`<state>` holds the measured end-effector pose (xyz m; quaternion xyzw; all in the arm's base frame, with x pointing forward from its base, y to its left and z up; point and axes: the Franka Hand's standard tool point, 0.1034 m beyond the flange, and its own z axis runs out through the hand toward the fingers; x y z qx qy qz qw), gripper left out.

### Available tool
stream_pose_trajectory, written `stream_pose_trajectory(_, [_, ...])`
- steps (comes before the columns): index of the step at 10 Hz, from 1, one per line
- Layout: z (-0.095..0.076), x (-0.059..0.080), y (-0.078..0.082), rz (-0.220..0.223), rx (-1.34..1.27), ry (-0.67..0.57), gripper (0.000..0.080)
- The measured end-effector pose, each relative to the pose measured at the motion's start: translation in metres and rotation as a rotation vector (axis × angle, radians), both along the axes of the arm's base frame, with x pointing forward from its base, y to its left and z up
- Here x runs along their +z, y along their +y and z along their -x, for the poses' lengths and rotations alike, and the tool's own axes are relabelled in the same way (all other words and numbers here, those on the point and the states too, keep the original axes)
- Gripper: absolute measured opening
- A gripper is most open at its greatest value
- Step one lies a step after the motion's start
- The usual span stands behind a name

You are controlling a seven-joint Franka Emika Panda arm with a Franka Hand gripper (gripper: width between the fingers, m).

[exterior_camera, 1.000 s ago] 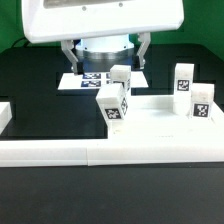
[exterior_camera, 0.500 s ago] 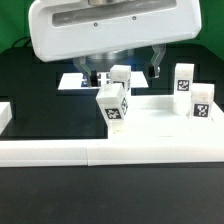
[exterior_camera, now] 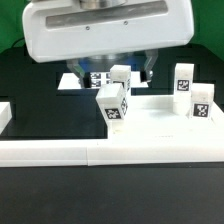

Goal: Assemble square table

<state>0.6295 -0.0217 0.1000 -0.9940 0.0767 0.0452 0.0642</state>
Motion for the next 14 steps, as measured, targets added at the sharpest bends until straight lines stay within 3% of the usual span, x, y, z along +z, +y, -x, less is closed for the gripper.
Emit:
stream_pose_trajectory(1, [0.005,-0.012,-0.003,-0.074,-0.089,0.044,0.0649])
stream_pose_trajectory(3, [0.004,-0.025,-0.004,-0.116,-0.166,0.069,0.0649])
stream_pose_trajectory(5, [0.002,-0.028,0.005,-0.111,-0.171,0.068,0.0649])
stream_pose_trajectory(7, [0.001,-0.031,0.004,-0.104,-0.182,0.059,0.0649])
stream_pose_trajectory(8, [0.001,-0.031,0.004,-0.104,-0.182,0.059,0.0503])
stream_pose_trajectory(9, [0.001,-0.031,0.004,-0.103,-0.206,0.064,0.0503])
stream_pose_trajectory(10, [0.001,-0.032,0.004,-0.096,-0.277,0.078,0.0357])
stream_pose_trajectory(11, [0.001,-0.032,0.004,-0.089,-0.341,0.091,0.0285])
stream_pose_trajectory(14, [0.0,-0.032,0.006,-0.063,-0.567,0.121,0.0285])
